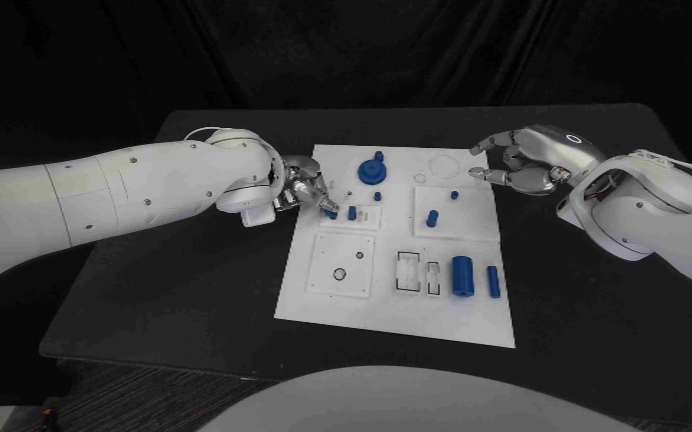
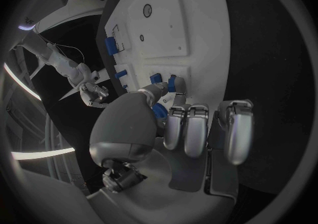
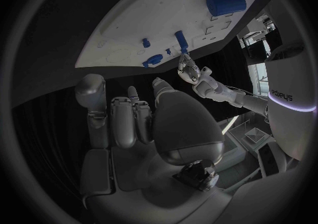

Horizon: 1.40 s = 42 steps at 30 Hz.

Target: Assemble the parts on the task board

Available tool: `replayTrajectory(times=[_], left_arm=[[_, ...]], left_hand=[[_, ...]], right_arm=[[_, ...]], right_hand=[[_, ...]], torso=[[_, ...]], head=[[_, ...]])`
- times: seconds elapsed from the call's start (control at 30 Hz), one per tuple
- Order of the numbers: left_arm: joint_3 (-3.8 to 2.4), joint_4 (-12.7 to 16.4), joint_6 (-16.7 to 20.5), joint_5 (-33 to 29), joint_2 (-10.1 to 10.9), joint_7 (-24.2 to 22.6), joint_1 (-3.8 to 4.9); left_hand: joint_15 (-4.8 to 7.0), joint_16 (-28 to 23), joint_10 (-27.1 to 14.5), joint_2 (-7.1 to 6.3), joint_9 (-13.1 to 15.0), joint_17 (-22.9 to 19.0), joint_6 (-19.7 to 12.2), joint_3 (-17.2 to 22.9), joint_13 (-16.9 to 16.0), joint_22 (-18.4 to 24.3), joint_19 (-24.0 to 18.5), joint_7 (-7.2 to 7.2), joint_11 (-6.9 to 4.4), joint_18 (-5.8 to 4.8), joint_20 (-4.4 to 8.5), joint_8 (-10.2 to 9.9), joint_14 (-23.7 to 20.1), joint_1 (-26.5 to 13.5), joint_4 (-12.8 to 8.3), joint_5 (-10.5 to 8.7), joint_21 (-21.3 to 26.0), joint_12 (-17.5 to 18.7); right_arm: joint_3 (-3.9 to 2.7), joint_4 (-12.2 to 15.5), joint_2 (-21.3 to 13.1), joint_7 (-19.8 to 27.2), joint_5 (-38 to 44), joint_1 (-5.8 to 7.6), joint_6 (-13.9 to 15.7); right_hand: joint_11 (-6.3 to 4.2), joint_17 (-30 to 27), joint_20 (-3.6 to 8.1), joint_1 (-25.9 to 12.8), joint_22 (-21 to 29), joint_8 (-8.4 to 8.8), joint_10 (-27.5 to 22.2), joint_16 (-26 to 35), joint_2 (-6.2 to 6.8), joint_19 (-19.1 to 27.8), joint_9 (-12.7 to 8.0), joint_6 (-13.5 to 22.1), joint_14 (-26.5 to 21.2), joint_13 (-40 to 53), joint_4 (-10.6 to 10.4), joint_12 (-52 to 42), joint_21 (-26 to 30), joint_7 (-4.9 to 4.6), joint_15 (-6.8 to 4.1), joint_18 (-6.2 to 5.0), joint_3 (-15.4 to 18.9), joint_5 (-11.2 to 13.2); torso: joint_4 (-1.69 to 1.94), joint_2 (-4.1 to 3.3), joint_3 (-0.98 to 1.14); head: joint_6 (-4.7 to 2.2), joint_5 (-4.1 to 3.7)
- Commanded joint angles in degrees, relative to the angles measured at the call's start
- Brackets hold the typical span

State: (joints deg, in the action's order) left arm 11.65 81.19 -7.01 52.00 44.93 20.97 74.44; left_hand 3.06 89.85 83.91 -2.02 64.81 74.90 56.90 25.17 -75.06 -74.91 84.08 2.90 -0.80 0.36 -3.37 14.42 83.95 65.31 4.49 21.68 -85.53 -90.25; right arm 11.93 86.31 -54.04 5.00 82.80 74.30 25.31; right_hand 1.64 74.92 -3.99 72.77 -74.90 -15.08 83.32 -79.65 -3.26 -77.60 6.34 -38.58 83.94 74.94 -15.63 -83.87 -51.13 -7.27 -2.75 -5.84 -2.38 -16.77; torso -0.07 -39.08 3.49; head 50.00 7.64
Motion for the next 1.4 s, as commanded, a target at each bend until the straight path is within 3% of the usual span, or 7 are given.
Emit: replayTrajectory(times=[0.03,0.2,0.3,0.37,0.5,0.97,1.4], left_arm=[[0.53,-0.01,-2.07,0.08,-0.13,1.34,-0.84],[0.53,-0.08,-2.01,0.08,-0.17,1.47,-0.88],[0.53,-0.09,-1.97,0.08,-0.19,1.6,-0.9],[0.53,-0.09,-1.96,0.08,-0.19,1.67,-0.91],[0.53,-0.11,-1.88,0.08,-0.17,1.79,-0.93],[0.53,-0.15,-0.89,0.08,-0.25,0.92,-0.96],[0.51,0.16,0.75,0.08,-0.26,-0.41,-0.95]], left_hand=[[0.01,0.15,6.09,0.32,0.03,15.1,-0.36,0.24,-14.94,-13.17,1.3,-0.15,0.09,1.08,-0.06,-0.61,6.05,-0.61,0.2,-3.25,0.31,0.25],[-0.47,0.15,6.09,0.47,-1.49,15.1,-0.62,-3.5,-14.94,-13.06,1.01,0.5,0.68,1.15,-0.47,-2.65,6.05,-3.34,3.13,-10.78,0.64,0.25],[-0.72,0.15,6.09,0.12,-2.29,15.1,-0.19,-6.0,-14.94,-13.04,0.97,0.82,0.92,1.17,-0.65,-3.39,6.05,-4.79,4.72,-12.7,0.69,0.25],[-0.9,0.15,6.09,-0.08,-2.82,15.1,0.11,-8.4,-14.94,-13.04,0.95,1.05,1.11,1.18,-0.85,-3.94,6.05,-6.32,6.29,-15.71,0.72,0.25],[-1.04,0.15,6.09,0.03,-3.15,15.1,0.48,-11.47,-14.94,-13.02,0.92,1.17,1.27,1.2,-1.04,-4.37,6.05,-7.82,8.09,-18.17,0.78,0.25],[-0.95,0.15,6.09,1.16,-1.47,15.1,1.04,-14.66,-14.94,-13.07,1.06,0.86,1.09,1.18,-1.04,-2.73,6.05,-8.21,9.94,-18.26,0.67,0.25],[-0.45,0.15,6.09,3.01,3.95,15.1,0.38,-17.18,-14.94,-13.14,1.26,0.16,0.5,1.13,-0.58,2.1,6.05,-6.34,10.89,-17.25,0.48,0.25]], right_arm=[[-0.04,0.0,-0.06,-0.8,0.03,-0.13,-0.28],[-0.04,-0.02,-0.06,-0.8,0.03,-0.14,-0.29],[-0.04,-0.03,-0.07,-0.79,0.03,-0.15,-0.29],[-0.04,-0.03,-0.06,-0.78,0.03,-0.16,-0.3],[-0.04,-0.05,-0.06,-0.76,0.03,-0.17,-0.3],[-0.04,-0.08,-0.03,-0.77,0.03,-0.21,-0.33],[-0.04,-0.01,-0.08,-0.98,0.03,-0.21,-0.3]], right_hand=[[-0.15,4.27,0.07,0.61,-4.49,0.12,-0.27,0.07,0.14,0.14,-0.05,-0.27,2.52,7.15,0.31,0.19,0.2,0.0,0.42,-1.16,-0.11,-0.26],[-0.14,4.22,0.07,0.69,-4.52,0.13,-0.29,0.11,0.19,0.11,-0.11,-0.3,2.51,7.11,0.35,0.21,0.19,0.0,0.43,-1.15,-0.12,-0.56],[-0.14,4.22,0.07,0.69,-4.52,0.13,-0.29,0.11,0.19,0.11,-0.11,-0.3,2.51,7.11,0.35,0.21,0.19,0.0,0.43,-1.15,-0.12,-0.56],[-0.14,4.23,0.07,0.72,-4.51,0.14,-0.26,0.11,0.21,0.12,-0.13,-0.31,2.51,7.15,0.36,0.18,0.26,0.0,0.43,-1.16,-0.12,-0.68],[-0.14,4.23,0.07,0.72,-4.51,0.14,-0.26,0.11,0.21,0.12,-0.13,-0.31,2.51,7.15,0.36,0.18,0.26,0.0,0.43,-1.16,-0.12,-0.68],[-0.14,4.23,0.07,0.81,-4.52,0.15,-0.27,0.11,0.23,0.11,-0.19,-0.35,2.51,7.12,0.4,0.2,0.29,-0.01,0.43,-1.16,-0.16,-0.99],[-0.13,4.18,0.07,0.93,-4.49,0.16,-0.3,0.15,0.19,0.14,-0.23,-0.38,2.5,7.07,0.45,0.23,0.47,-0.01,0.43,-1.18,-0.23,-1.22]], torso=[[-0.01,0.0,-0.02],[-0.04,-0.01,-0.02],[-0.01,0.01,0.01],[-0.01,0.0,0.02],[-0.01,-0.02,0.0],[-0.01,0.0,0.0],[-0.01,-0.01,0.02]], head=[[0.0,0.02],[0.0,0.11],[0.0,0.09],[0.0,0.1],[0.0,0.08],[0.0,0.24],[0.0,0.21]])
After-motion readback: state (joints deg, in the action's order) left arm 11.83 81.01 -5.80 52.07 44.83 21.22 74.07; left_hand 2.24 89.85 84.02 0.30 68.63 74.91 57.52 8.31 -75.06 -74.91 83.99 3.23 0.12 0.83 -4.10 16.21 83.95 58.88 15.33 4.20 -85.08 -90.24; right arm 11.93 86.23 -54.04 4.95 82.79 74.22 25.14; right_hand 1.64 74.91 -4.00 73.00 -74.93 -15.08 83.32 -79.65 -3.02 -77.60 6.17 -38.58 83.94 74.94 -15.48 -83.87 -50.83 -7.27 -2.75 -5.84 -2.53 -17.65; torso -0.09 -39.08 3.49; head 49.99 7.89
